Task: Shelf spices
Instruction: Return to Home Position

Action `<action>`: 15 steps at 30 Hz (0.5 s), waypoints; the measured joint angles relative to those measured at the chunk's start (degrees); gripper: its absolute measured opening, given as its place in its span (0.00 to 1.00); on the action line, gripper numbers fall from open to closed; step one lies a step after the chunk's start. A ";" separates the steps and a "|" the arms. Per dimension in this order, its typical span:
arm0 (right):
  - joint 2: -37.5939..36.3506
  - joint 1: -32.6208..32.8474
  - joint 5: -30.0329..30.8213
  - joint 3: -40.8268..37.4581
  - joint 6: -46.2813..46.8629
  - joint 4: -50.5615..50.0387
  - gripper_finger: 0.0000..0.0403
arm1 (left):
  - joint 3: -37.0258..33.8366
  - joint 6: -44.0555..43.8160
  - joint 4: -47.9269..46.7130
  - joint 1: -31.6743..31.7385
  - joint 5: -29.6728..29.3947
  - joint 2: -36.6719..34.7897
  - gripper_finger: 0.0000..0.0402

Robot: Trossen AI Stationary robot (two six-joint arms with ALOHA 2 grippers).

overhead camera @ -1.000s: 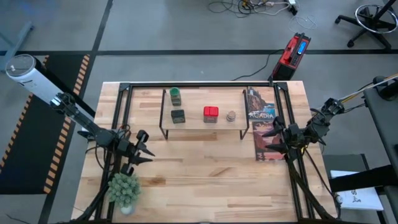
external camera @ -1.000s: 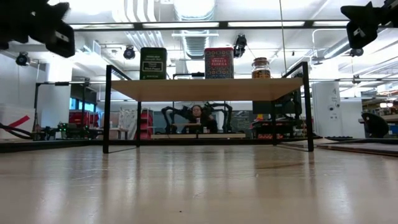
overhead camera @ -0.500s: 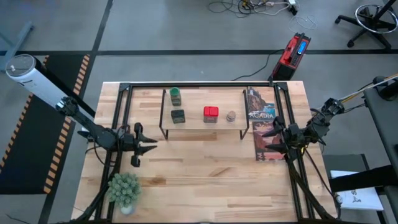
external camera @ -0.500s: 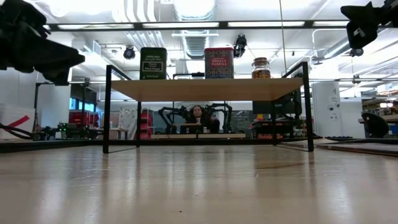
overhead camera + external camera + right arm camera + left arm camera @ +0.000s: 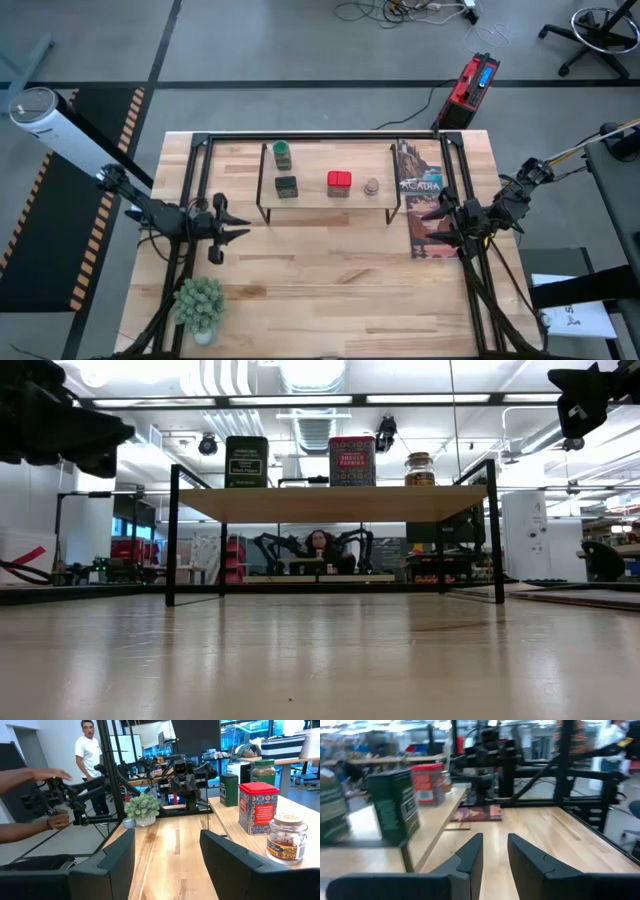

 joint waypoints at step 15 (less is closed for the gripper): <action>0.00 -0.02 -0.02 0.00 0.00 0.00 0.49 | -0.02 10.48 -5.76 2.27 26.51 -3.53 0.21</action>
